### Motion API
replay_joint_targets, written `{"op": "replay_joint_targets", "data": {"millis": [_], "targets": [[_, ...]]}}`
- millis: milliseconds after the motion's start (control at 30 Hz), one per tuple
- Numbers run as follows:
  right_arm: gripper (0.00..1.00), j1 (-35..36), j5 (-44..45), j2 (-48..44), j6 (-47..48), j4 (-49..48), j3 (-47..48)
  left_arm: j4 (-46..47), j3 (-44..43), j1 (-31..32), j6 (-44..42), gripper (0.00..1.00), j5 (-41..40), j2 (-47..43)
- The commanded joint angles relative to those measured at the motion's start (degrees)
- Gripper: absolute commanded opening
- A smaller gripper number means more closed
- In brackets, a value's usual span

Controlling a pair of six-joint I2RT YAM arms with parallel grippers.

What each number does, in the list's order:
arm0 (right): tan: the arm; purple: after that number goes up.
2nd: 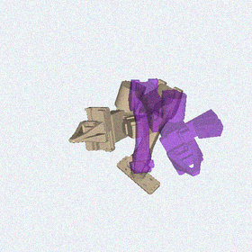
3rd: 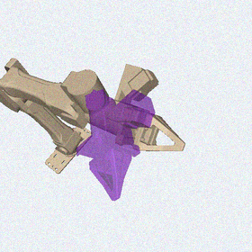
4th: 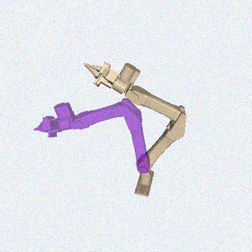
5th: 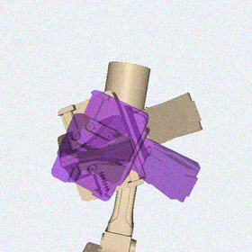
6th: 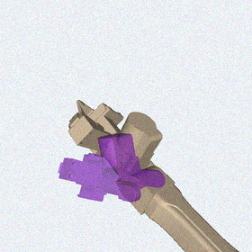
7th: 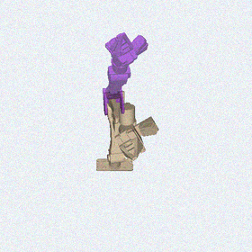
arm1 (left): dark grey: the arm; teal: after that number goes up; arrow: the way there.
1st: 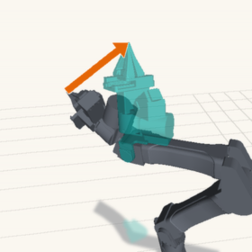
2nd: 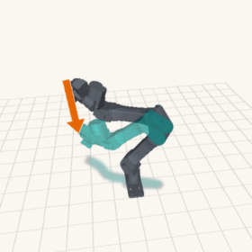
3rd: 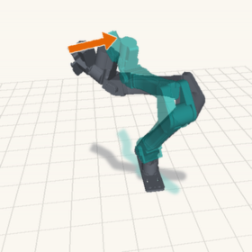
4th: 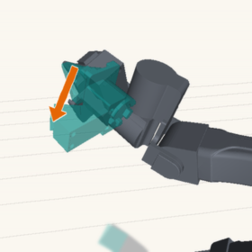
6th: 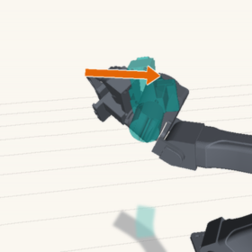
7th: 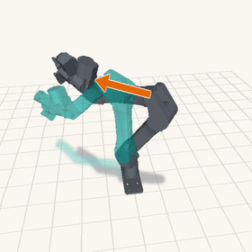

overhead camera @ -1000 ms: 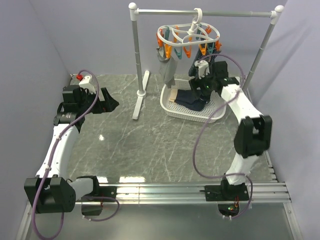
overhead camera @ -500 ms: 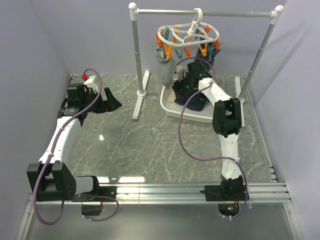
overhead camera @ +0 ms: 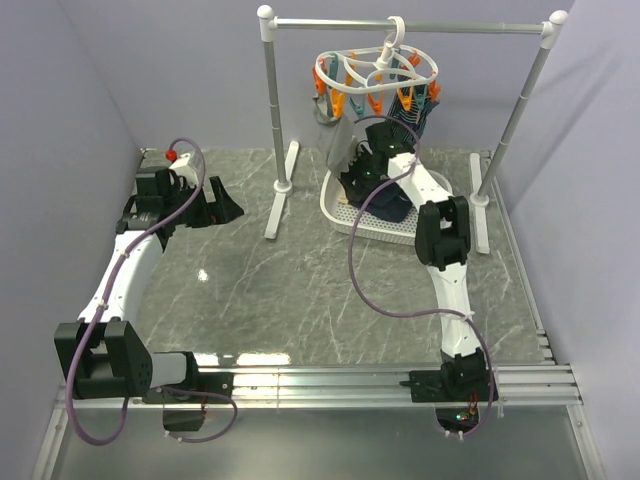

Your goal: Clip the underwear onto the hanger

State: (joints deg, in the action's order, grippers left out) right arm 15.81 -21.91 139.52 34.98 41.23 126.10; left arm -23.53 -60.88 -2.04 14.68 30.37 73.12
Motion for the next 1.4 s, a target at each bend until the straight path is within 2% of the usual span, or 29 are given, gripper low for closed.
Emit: {"op": "replay_joint_targets", "data": {"millis": [0, 267, 367, 467, 500, 533, 567, 600, 800, 1000, 1167, 1367], "targets": [[0.89, 1.2, 0.9, 2.7, 2.5, 4.9, 4.9, 0.0, -3.0, 0.1, -0.9, 0.99, 0.8, 0.6], [0.89, 1.9, 2.2, 3.0, 6.5, 7.2, 3.4, -1.0, -3.0, 0.1, -1.7, 0.99, 0.0, -0.2], [0.83, 2.0, 3.5, 2.8, 6.0, 5.7, 2.5, -1.1, -2.9, 0.1, -1.9, 0.99, -0.4, -0.3], [0.67, 2.0, 3.7, 3.7, 5.9, 6.3, 4.0, -1.2, -3.0, 0.1, -2.1, 0.99, -0.6, -0.3], [0.55, 2.1, 3.7, 3.8, 5.9, 6.8, 4.2, -1.3, -3.2, 0.1, -2.2, 0.99, -0.6, -0.3], [0.47, 2.0, 3.6, 3.7, 5.9, 6.8, 4.2, -1.4, -3.1, 0.0, -2.3, 0.99, -0.6, -0.3], [0.26, 2.1, 3.5, 3.4, 5.5, 6.2, 3.6, -1.5, -3.2, 0.1, -2.4, 0.99, -0.7, -0.3], [0.00, 2.0, 4.4, 1.7, 5.3, 5.4, 1.4, -1.6, -3.3, 0.1, -2.4, 0.99, -0.7, -0.3], [0.00, 1.7, 8.7, -10.9, 1.9, -4.6, -12.1, -2.3, -4.2, 0.1, -2.6, 0.99, 0.6, -0.6], [0.00, -0.6, 9.0, -21.5, -2.8, -7.9, -15.6, -2.3, -5.4, 0.1, -2.5, 0.99, -1.7, -1.6], [0.00, -1.0, 7.6, -27.2, -3.7, -5.3, -17.7, -2.6, -5.2, 0.1, -2.4, 0.99, -3.2, -2.1], [0.00, -1.1, 6.1, -40.4, -5.5, -2.7, -24.1, -2.4, -5.7, 0.0, -1.4, 0.99, -3.3, -4.6]]}}
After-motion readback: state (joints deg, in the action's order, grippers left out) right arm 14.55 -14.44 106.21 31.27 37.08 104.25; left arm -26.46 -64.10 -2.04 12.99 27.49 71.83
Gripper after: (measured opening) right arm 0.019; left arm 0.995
